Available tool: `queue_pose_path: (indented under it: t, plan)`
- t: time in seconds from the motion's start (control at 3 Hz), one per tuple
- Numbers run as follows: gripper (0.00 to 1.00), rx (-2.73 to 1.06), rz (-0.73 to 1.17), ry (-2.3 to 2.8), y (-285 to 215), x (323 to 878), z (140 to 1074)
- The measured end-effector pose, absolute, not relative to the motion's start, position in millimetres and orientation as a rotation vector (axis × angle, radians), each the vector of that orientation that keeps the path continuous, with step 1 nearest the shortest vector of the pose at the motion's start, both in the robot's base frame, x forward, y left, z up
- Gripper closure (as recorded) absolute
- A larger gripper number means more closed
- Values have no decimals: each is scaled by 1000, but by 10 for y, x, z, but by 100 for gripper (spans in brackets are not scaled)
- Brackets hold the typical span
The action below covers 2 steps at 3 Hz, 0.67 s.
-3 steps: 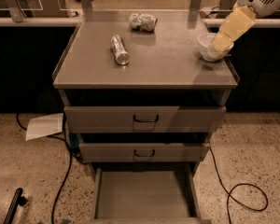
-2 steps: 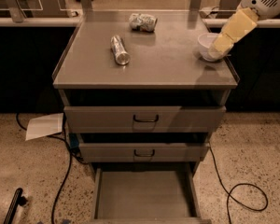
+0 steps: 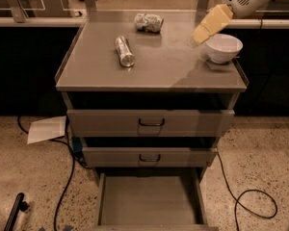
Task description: Place redbull can into bottom drawer
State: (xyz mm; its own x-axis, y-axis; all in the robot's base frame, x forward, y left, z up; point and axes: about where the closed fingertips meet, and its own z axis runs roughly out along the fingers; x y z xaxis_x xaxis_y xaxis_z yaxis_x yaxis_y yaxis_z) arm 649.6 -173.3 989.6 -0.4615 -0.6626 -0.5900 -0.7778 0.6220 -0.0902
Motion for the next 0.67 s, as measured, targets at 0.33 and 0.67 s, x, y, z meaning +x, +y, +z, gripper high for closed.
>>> queue_pose_path:
  t: [0.33,0.67]
  plan:
    - [0,-1147,304,2269,-1348,6844,9819]
    - [0,-1166,328,2311,-711,7342,9608]
